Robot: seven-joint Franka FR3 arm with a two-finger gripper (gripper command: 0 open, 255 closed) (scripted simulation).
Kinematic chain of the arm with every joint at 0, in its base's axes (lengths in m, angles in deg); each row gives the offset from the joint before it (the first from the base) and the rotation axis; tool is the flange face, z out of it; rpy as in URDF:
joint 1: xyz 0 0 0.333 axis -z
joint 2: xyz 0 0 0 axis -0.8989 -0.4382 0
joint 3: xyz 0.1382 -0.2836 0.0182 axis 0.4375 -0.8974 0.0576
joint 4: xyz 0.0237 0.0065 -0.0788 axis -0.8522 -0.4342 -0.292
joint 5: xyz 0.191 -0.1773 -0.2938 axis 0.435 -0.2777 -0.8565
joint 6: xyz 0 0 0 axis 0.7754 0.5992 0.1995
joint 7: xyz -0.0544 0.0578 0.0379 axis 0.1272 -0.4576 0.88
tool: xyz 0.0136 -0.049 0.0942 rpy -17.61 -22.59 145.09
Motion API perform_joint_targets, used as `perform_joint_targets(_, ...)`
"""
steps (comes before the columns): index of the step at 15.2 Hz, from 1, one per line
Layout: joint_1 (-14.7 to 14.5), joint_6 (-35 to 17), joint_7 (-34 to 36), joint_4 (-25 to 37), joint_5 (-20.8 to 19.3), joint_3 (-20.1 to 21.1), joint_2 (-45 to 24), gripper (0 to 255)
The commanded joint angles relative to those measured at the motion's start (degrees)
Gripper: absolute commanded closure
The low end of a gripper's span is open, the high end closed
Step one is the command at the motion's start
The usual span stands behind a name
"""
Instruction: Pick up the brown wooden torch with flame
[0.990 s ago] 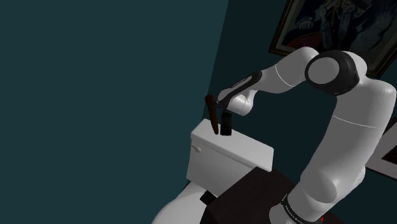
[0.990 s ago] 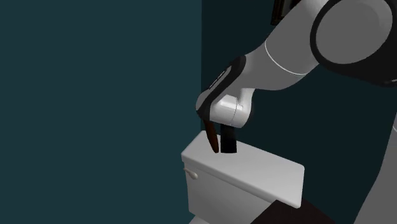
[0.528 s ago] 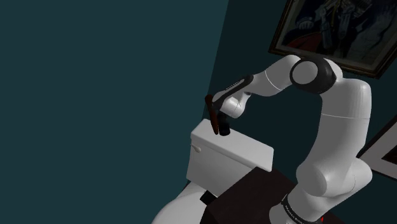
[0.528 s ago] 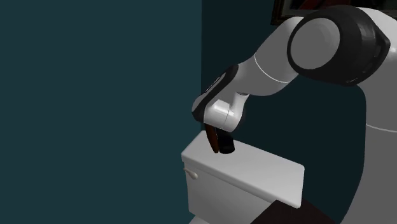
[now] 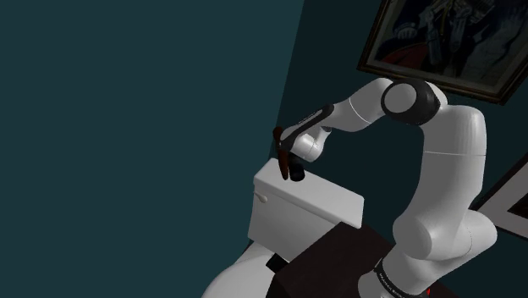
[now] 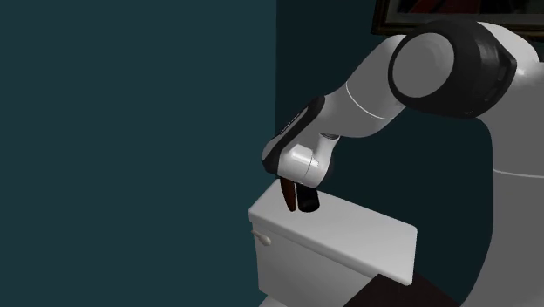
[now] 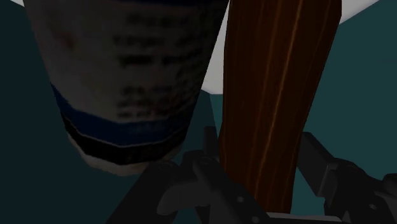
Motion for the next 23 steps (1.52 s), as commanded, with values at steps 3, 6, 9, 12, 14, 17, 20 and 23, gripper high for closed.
perform_joint_targets(3, -0.26, 0.22, 0.07, -0.23, 0.25, -0.41, 0.02, 255)
perform_joint_targets(6, -0.48, 0.30, 0.10, -0.12, 0.32, -0.59, 0.01, 255)
perform_joint_targets(9, -0.08, 0.94, 0.00, -0.18, 0.21, -0.65, 0.61, 255)
perform_joint_targets(12, -2.15, 3.06, 0.33, -0.55, 0.98, -2.87, 3.08, 255)
perform_joint_targets(14, -3.76, 4.51, 0.73, -0.76, 1.30, -4.65, 4.68, 255)
perform_joint_targets(17, -6.54, 6.71, 1.63, -1.04, 1.35, -7.74, 7.00, 255)
perform_joint_targets(20, -9.57, 8.89, 3.09, -1.30, 0.69, -11.22, 9.19, 255)
perform_joint_targets(23, -12.69, 11.03, 5.00, -1.51, -0.65, -14.85, 11.24, 255)
